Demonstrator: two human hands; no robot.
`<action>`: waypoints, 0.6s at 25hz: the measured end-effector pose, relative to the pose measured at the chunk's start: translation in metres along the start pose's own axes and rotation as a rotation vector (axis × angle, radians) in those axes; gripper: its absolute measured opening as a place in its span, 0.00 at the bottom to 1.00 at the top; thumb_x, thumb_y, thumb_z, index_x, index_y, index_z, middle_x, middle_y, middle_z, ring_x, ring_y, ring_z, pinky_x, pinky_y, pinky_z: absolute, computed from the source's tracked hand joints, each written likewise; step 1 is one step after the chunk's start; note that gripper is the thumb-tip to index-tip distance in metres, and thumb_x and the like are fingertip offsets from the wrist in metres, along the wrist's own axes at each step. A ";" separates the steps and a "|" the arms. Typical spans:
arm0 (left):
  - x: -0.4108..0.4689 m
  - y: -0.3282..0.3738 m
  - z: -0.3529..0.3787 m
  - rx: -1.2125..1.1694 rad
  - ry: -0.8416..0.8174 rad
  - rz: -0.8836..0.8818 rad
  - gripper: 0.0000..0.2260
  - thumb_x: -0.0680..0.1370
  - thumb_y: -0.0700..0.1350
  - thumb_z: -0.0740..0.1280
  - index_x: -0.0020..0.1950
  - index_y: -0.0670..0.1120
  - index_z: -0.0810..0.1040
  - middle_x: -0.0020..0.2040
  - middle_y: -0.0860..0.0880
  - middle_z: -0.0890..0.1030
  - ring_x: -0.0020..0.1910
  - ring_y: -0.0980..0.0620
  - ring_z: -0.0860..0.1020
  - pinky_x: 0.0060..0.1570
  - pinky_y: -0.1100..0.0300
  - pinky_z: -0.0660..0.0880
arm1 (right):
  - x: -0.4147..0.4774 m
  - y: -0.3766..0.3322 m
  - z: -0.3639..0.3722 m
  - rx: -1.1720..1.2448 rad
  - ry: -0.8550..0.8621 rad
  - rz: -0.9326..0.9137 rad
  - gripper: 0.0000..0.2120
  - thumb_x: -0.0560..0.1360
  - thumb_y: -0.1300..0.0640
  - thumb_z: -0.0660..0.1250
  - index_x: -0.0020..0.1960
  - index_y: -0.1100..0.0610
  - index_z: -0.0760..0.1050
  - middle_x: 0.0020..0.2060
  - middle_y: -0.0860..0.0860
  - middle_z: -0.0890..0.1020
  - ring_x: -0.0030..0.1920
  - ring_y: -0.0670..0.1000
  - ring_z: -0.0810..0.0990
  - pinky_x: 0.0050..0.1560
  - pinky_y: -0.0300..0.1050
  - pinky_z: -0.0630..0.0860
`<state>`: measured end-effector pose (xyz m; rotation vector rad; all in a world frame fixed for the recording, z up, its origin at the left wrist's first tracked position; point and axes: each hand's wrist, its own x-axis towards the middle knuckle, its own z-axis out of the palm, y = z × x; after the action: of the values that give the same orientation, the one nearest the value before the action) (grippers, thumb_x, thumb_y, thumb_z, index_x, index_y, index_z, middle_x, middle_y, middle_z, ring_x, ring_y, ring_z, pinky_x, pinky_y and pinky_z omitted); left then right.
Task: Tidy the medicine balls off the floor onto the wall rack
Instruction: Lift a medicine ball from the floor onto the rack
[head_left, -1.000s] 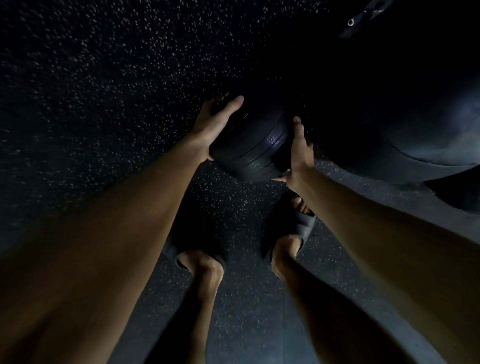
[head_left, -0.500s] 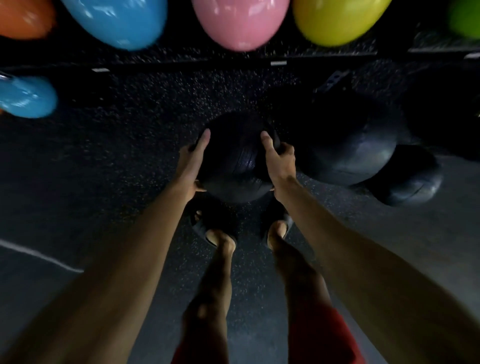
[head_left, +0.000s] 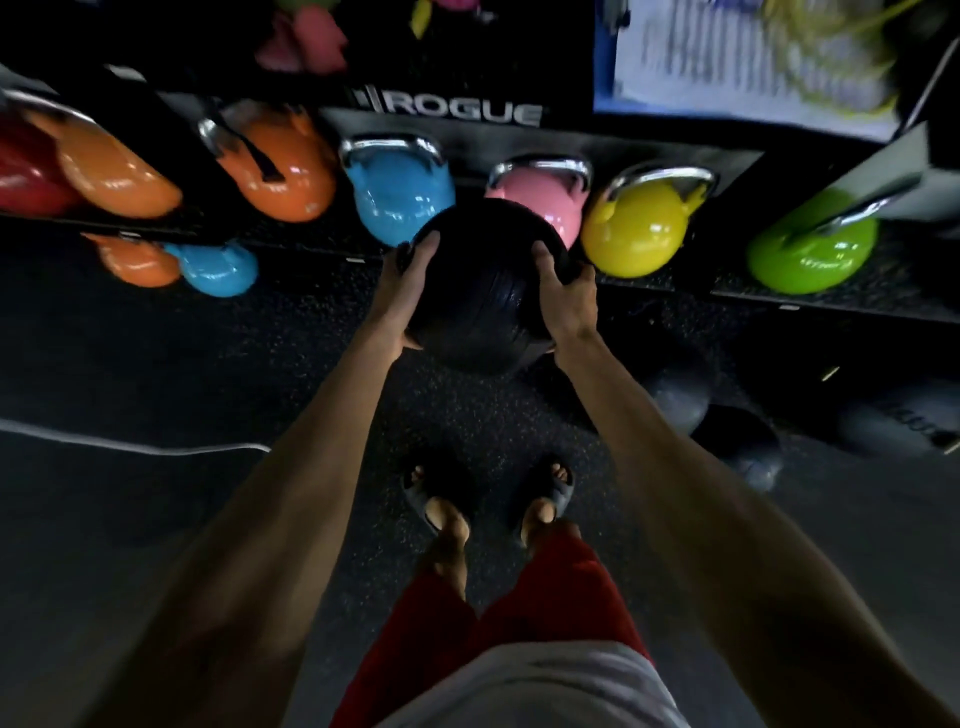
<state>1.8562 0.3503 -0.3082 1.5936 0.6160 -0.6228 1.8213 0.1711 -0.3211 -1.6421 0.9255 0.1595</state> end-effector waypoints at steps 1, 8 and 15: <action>-0.008 0.013 -0.005 0.012 0.002 0.045 0.33 0.75 0.69 0.65 0.76 0.58 0.63 0.67 0.51 0.71 0.63 0.45 0.72 0.58 0.40 0.75 | -0.005 -0.012 -0.001 0.006 0.005 -0.036 0.36 0.76 0.35 0.66 0.72 0.59 0.66 0.65 0.57 0.77 0.66 0.59 0.76 0.67 0.50 0.73; -0.065 0.091 -0.040 0.022 0.040 0.289 0.32 0.73 0.72 0.63 0.74 0.60 0.66 0.65 0.55 0.73 0.61 0.49 0.74 0.59 0.44 0.75 | -0.053 -0.112 -0.005 -0.033 0.045 -0.249 0.46 0.67 0.20 0.59 0.66 0.57 0.72 0.62 0.56 0.80 0.64 0.56 0.77 0.64 0.44 0.71; -0.100 0.159 -0.070 0.016 0.192 0.520 0.26 0.79 0.63 0.62 0.72 0.51 0.70 0.63 0.55 0.74 0.64 0.55 0.71 0.60 0.63 0.64 | -0.088 -0.194 -0.002 0.031 0.003 -0.413 0.35 0.74 0.33 0.65 0.69 0.59 0.71 0.63 0.58 0.80 0.66 0.59 0.77 0.68 0.53 0.72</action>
<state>1.8996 0.3998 -0.1188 1.7502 0.3111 -0.0887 1.8856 0.2112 -0.1217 -1.7674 0.5707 -0.1392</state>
